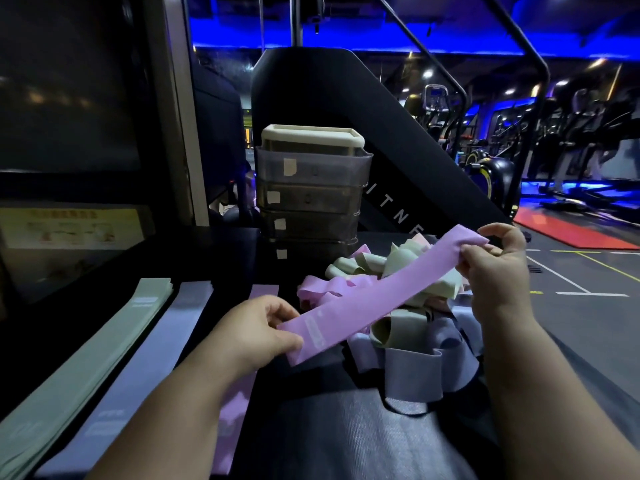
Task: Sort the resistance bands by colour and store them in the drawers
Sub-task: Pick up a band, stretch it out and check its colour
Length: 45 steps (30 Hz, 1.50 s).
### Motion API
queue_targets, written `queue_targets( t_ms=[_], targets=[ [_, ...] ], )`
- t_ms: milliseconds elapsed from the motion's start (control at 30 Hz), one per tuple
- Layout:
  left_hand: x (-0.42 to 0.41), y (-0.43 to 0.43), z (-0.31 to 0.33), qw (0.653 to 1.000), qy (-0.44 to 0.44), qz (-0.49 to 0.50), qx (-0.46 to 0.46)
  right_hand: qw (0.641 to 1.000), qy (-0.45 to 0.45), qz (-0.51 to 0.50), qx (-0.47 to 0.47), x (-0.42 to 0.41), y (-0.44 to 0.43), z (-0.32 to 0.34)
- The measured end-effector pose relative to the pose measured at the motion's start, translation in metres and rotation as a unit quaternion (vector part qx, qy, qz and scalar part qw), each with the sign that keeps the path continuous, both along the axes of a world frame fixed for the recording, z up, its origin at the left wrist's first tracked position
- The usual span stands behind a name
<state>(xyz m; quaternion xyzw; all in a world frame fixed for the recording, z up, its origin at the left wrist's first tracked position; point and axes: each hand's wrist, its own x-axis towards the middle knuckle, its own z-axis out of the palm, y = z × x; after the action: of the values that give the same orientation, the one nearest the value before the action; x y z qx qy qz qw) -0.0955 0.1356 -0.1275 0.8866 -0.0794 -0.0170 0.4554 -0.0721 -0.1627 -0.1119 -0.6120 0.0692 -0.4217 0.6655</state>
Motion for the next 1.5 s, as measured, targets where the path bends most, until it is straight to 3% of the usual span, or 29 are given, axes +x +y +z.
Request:
queue_targets(
  t_ms=[300,467,567,633,933,1500],
  targets=[
    [-0.043,0.027,0.021,0.999,-0.025,-0.035,0.017,1.000,0.001,0.011,-0.009,0.000,0.012,0.000],
    [-0.068,0.057,0.004,0.998,-0.041,0.029,0.046,0.995,0.007,0.061,-0.073,-0.013,0.052,0.009],
    [-0.075,0.072,-0.008,0.989,-0.082,0.060,0.106,0.990,0.000,0.124,-0.073,-0.018,0.078,0.018],
    [-0.077,0.081,-0.012,0.990,-0.078,0.061,0.100,0.987,0.012,0.142,-0.079,-0.016,0.093,0.023],
    [-0.088,0.103,-0.008,0.998,-0.052,0.032,0.033,0.977,0.124,0.120,-0.128,0.046,0.150,0.012],
    [-0.094,0.106,-0.016,0.997,-0.043,-0.017,0.054,0.923,0.226,0.100,-0.296,0.094,0.230,-0.037]
  ],
)
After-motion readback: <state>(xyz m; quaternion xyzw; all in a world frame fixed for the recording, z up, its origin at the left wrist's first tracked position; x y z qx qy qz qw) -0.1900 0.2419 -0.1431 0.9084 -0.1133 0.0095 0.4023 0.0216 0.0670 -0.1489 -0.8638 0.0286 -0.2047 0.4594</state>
